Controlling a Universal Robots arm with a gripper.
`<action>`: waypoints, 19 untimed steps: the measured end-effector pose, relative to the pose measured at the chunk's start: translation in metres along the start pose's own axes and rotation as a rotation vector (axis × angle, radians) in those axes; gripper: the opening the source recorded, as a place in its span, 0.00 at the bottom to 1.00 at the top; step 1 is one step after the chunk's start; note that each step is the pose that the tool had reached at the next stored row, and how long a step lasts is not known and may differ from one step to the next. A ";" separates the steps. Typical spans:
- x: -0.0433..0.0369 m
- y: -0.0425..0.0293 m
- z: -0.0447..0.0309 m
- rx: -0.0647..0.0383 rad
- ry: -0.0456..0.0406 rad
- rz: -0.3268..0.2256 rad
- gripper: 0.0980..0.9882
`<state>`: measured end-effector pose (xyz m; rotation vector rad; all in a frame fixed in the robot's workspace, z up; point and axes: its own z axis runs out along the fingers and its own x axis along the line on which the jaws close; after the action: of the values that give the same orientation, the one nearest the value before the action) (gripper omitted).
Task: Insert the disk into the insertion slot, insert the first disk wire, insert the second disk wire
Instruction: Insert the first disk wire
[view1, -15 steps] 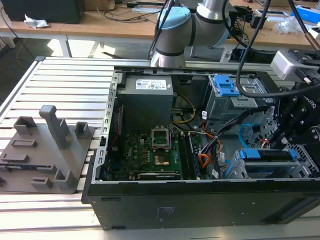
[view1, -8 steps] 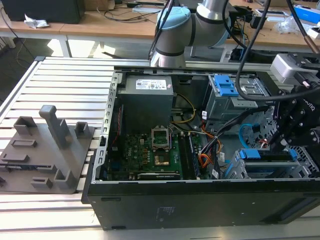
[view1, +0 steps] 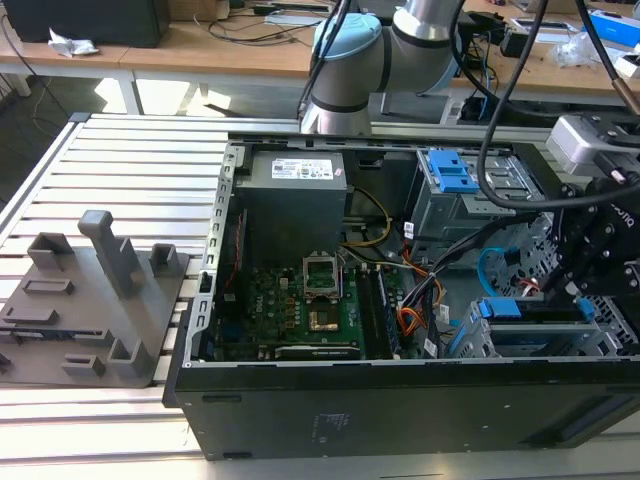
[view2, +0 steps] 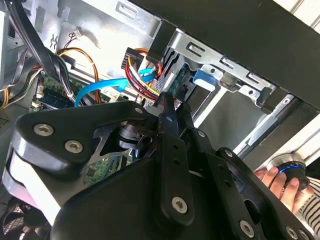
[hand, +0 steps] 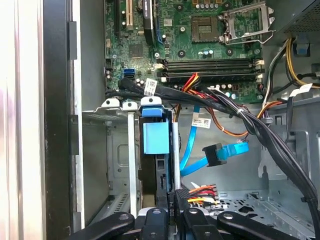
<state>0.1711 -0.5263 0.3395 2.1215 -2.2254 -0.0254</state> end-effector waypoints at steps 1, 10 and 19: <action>-0.0001 -0.0006 0.0006 0.000 0.0001 0.000 0.10; 0.0008 -0.0019 -0.0003 0.000 -0.0016 0.000 0.10; 0.0026 -0.0020 -0.0008 -0.002 -0.0050 0.045 0.10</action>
<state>0.1731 -0.5290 0.3403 2.0719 -2.2738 -0.0311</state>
